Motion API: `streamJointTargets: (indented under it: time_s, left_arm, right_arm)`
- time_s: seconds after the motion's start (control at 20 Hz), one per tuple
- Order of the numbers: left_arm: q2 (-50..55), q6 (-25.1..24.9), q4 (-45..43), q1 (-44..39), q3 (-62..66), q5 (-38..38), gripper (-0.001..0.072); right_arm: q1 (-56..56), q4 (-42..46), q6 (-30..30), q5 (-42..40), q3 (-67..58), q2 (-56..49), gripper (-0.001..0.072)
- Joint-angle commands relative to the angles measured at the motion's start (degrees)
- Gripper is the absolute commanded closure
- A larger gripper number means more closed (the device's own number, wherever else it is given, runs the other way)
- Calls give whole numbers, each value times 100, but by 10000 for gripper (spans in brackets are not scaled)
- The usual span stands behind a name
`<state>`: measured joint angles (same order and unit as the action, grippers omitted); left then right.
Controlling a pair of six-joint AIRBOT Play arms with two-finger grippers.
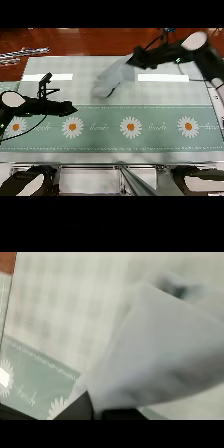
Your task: Fold the shirts.
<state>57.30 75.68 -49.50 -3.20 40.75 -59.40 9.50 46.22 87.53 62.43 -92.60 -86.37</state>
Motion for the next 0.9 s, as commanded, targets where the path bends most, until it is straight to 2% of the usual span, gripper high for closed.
streamJointTargets:
  time_s: [0.0, 0.2, 0.45, 0.65, 0.85]
  left_arm:
    - [26, -2, 0, -4, 0, -96, 694]
    - [26, -2, -2, -4, 0, -219, 694]
    - [26, -4, -2, -4, 0, -214, 694]
    - [26, -4, -2, -4, 0, -214, 694]
    - [26, -7, 0, -4, 0, -212, 694]
  right_arm:
    - [-901, 533, 553, 1043, -1054, 107, 691]
    - [-2334, 522, 785, 1692, -1228, 535, 691]
    - [-4201, 542, 780, 2850, -1226, 1040, 692]
    - [-5285, 595, 785, 3560, -1187, 1421, 693]
    - [-6120, 1200, 586, 4177, -511, 1991, 693]
